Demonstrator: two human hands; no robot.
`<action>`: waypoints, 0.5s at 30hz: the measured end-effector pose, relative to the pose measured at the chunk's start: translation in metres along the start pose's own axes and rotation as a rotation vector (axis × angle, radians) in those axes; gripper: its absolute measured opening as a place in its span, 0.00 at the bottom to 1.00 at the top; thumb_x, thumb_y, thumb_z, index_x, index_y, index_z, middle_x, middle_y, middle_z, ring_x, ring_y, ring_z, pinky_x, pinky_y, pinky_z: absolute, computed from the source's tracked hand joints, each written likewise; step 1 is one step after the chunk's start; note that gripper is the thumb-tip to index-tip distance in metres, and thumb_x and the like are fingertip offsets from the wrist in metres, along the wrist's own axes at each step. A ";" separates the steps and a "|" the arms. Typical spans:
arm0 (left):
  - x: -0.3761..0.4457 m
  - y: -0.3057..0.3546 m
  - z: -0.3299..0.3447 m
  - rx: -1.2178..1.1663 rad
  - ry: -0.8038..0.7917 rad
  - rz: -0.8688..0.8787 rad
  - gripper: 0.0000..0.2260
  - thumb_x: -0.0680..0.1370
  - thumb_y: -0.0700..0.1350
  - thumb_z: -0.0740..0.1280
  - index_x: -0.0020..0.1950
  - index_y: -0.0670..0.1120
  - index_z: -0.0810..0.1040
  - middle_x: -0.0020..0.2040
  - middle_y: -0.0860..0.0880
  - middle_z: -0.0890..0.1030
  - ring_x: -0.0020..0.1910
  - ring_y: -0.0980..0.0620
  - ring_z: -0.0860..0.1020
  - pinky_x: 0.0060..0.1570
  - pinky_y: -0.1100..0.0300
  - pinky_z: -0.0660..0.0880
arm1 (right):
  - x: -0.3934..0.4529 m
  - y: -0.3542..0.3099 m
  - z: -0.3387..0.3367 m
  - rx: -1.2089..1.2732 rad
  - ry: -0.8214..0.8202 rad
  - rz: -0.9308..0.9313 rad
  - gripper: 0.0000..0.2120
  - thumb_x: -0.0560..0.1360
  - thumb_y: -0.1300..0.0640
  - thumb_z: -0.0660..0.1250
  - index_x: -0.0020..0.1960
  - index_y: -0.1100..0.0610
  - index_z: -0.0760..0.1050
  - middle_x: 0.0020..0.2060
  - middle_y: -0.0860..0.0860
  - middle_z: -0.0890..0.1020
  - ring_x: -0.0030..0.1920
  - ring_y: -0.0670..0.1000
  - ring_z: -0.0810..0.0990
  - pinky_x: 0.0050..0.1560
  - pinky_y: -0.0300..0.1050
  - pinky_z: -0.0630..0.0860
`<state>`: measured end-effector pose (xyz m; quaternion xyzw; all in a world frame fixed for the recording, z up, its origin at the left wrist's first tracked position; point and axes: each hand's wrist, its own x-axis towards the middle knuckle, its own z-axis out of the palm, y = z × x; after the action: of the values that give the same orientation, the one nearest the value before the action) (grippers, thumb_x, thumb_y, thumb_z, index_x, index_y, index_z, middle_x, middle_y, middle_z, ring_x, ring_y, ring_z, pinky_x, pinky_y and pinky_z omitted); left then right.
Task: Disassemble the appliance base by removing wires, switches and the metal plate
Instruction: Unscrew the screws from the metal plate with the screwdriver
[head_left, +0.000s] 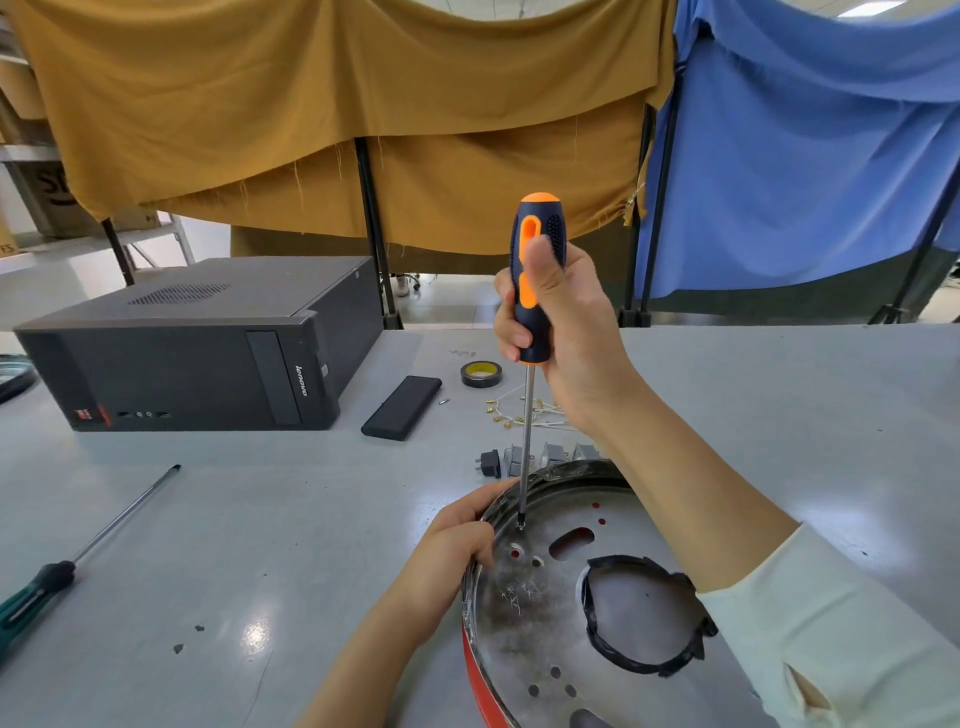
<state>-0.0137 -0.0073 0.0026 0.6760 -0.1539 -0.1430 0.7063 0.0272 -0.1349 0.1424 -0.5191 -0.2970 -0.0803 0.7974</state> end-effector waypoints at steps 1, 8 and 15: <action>0.000 0.000 0.000 0.000 -0.001 0.001 0.32 0.58 0.35 0.56 0.59 0.47 0.80 0.52 0.45 0.83 0.49 0.52 0.81 0.42 0.64 0.76 | 0.000 0.000 0.001 -0.019 0.011 -0.009 0.23 0.71 0.45 0.67 0.55 0.56 0.62 0.37 0.52 0.72 0.26 0.48 0.65 0.27 0.41 0.67; 0.000 0.001 0.000 -0.022 0.000 0.007 0.31 0.58 0.35 0.56 0.56 0.51 0.82 0.52 0.46 0.84 0.49 0.53 0.82 0.41 0.65 0.76 | -0.002 -0.001 -0.006 -0.029 -0.033 0.036 0.19 0.81 0.46 0.49 0.60 0.58 0.70 0.41 0.50 0.78 0.36 0.49 0.73 0.36 0.44 0.75; 0.000 -0.003 0.000 -0.029 0.018 -0.017 0.32 0.57 0.35 0.56 0.59 0.48 0.80 0.51 0.46 0.84 0.46 0.53 0.81 0.40 0.64 0.76 | -0.001 -0.002 -0.003 0.002 0.009 0.002 0.11 0.77 0.50 0.62 0.52 0.55 0.64 0.35 0.51 0.71 0.28 0.48 0.66 0.26 0.40 0.66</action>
<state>-0.0131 -0.0072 -0.0001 0.6681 -0.1398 -0.1453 0.7162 0.0267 -0.1385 0.1423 -0.5183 -0.2929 -0.0817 0.7994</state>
